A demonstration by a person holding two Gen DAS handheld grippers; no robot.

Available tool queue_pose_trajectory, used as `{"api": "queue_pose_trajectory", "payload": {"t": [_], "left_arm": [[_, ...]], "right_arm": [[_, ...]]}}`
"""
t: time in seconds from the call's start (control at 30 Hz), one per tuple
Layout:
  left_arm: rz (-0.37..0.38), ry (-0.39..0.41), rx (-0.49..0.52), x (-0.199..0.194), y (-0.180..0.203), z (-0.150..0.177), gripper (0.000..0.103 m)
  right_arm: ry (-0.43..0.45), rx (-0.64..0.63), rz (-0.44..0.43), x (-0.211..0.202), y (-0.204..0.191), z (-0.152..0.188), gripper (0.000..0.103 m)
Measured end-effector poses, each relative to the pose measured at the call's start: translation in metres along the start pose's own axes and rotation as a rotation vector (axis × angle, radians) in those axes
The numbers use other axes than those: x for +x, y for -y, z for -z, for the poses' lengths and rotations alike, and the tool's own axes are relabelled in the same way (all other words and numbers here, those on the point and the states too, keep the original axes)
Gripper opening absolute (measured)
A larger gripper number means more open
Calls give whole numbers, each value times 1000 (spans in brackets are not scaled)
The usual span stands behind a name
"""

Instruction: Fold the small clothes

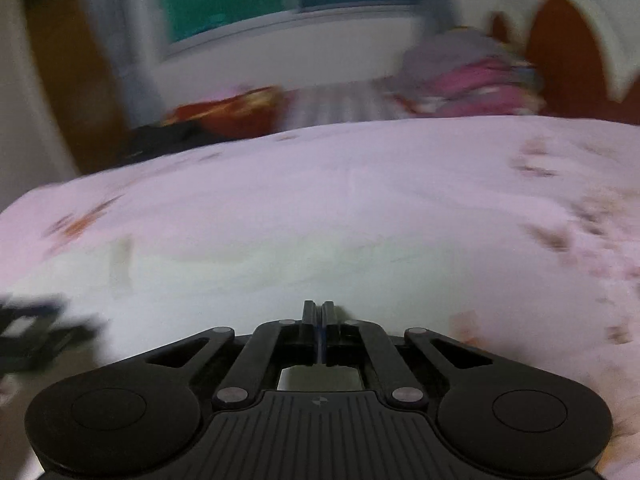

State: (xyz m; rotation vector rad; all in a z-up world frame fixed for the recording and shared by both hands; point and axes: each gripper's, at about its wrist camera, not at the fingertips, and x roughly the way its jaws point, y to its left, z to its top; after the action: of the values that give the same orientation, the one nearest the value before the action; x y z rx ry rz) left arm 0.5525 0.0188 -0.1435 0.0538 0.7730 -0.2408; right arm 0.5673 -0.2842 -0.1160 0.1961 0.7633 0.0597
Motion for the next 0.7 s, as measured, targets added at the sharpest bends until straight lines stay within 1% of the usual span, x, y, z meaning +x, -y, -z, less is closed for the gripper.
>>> {"api": "queue_pose_trajectory", "payload": {"t": [0.03, 0.07, 0.1, 0.13, 0.23, 0.3, 0.4, 0.47, 0.5, 0.57, 0.6, 0.63, 0.67, 0.7], "left_arm": [[-1, 3, 11, 0, -1, 1, 79], [-3, 5, 20, -2, 0, 2, 79], [-5, 6, 19, -2, 0, 2, 79], [-5, 6, 16, -1, 0, 2, 78], [-12, -3, 5, -2, 0, -1, 79], [-20, -6, -9, -9, -1, -1, 78], [-26, -8, -4, -14, -7, 7, 80], [-26, 18, 16, -18, -9, 17, 81], [-31, 16, 11, -23, -9, 16, 79], [-23, 63, 16, -40, -3, 15, 80], [-19, 81, 20, -46, 0, 15, 85], [-10, 83, 27, -48, 5, 16, 87], [0, 55, 32, -43, 8, 18, 89], [7, -8, 23, -32, 9, 20, 88]], "right_arm": [[4, 47, 54, 7, 13, -6, 0], [-2, 102, 87, 15, 29, -12, 0], [-14, 144, 73, 23, 44, -17, 0], [-18, 156, 48, 28, 50, -21, 0], [-44, 56, 70, 29, 36, -27, 0], [-55, 37, 81, 19, 31, -19, 0], [-64, 43, 38, -12, 26, 6, 0], [-73, 14, 37, -26, 22, 27, 0], [-62, -9, 46, -33, 20, 39, 0], [-51, -44, 88, -46, 13, 45, 0], [-22, -56, 99, -57, 8, 46, 0], [5, -68, 86, -66, 5, 48, 0], [19, -81, 75, -72, 0, 52, 0], [6, -81, 66, -72, -1, 56, 0]]}}
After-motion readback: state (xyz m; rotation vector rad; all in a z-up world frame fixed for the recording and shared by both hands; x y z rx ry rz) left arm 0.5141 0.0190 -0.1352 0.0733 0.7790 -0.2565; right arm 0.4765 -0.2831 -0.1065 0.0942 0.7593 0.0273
